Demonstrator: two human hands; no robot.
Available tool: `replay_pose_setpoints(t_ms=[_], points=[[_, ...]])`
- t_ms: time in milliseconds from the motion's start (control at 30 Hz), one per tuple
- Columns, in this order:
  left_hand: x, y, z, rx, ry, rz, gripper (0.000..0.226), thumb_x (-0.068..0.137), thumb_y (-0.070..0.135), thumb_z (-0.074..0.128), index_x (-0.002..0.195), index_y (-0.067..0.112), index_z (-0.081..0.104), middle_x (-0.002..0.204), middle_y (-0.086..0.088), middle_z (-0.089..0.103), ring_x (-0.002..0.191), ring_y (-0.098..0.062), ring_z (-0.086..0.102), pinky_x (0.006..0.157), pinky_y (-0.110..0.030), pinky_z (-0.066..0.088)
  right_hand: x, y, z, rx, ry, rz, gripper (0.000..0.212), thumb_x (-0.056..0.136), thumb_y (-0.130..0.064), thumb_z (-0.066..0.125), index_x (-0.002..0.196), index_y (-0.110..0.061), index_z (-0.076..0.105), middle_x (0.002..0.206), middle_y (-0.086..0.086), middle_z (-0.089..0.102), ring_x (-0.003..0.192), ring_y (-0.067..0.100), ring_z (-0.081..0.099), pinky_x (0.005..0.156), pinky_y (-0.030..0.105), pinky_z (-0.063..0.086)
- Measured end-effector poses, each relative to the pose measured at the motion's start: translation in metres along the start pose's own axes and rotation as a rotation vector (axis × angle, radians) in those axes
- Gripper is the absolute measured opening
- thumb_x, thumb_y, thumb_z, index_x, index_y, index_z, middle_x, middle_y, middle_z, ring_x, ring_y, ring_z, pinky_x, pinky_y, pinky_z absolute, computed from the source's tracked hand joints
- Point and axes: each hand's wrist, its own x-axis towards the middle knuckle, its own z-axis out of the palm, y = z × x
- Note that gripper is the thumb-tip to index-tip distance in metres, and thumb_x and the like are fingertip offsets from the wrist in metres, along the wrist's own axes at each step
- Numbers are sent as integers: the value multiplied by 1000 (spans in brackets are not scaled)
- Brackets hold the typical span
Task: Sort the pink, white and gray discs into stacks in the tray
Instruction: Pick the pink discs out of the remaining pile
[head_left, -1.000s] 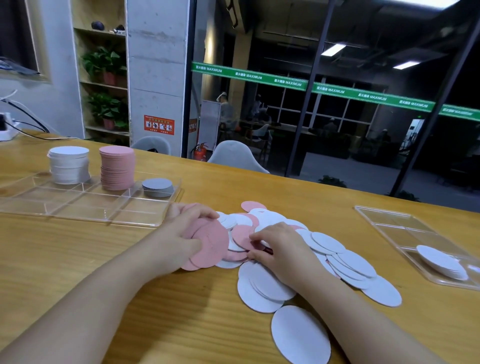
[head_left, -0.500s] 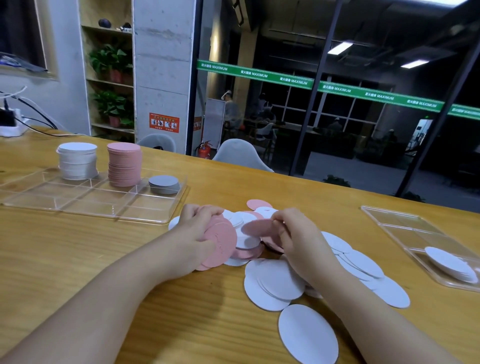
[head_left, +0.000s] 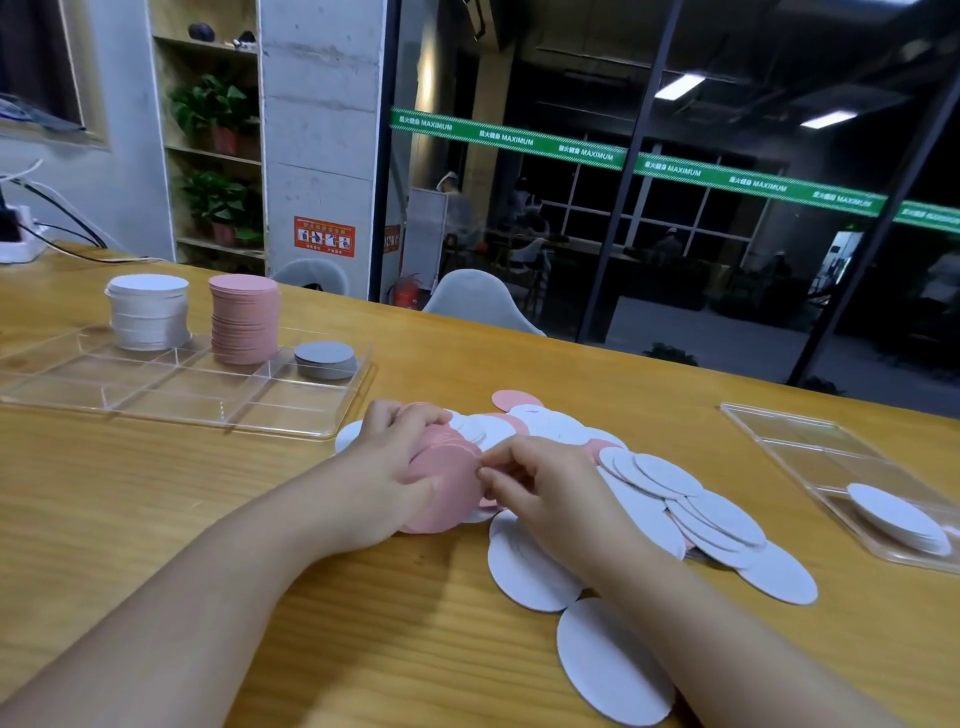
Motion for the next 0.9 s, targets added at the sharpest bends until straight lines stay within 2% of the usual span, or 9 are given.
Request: replay_pose_setpoints(t_ms=[67,133,233,300,367,500,667,800,900], points=[[1,0,0,-40,10,8,54,89,15,51,131,44,31,121,14,23,113,-11,43,96,-27,40,0,7,-3,-117,-27,-14,10,90,-19,59,95,-21,67,80,-16,61,75,4,55,69,15,41],[1,1,-3,-111,50,6,54,88,9,51,127,43,36,120,13,26,110,-10,42,87,-22,43,-1,16,-7,-268,-88,-47,9,88,-27,61,94,-21,66,84,-14,55,80,2,49,72,16,37],[2,0,-11,-200,201,-34,52,86,6,52,126,38,42,120,11,27,109,-15,40,81,-31,49,-1,22,-9,-334,-160,-40,16,84,-33,65,93,-20,68,91,-8,54,86,4,42,75,17,35],[5,-2,-15,-180,314,-61,53,85,5,52,129,33,43,120,9,27,110,-17,41,79,-27,43,1,22,-10,-378,-157,-38,20,85,-35,64,98,-20,68,98,-6,56,89,5,41,74,17,32],[7,-5,-18,-152,388,-88,55,85,5,51,132,30,42,120,6,27,106,-16,40,67,-16,35,3,22,-9,-424,-155,-48,23,87,-36,61,103,-21,67,103,-5,57,95,8,44,74,17,30],[7,-7,-18,-152,398,-148,55,86,6,50,135,29,40,120,5,26,100,-15,38,59,-10,29,4,21,-9,-433,-188,-11,29,88,-39,59,108,-18,65,106,-4,56,100,10,46,79,20,36],[6,-6,-18,-184,399,-153,56,86,6,51,136,28,39,119,7,26,101,-13,37,59,-9,28,8,17,-10,-432,-212,55,29,94,-40,49,101,-16,64,101,-3,58,94,11,51,74,20,34],[6,-5,-18,-193,406,-163,56,86,5,52,135,29,39,120,7,26,103,-13,37,56,-9,30,13,16,-7,-627,-192,19,30,101,-30,31,89,-13,52,92,2,56,86,20,53,74,30,37],[6,-6,-17,-177,391,-160,55,86,5,52,134,29,40,119,8,26,100,-12,38,60,-11,30,14,21,-2,-591,-138,38,28,100,-26,32,96,-12,55,95,3,61,88,20,55,74,32,40]])
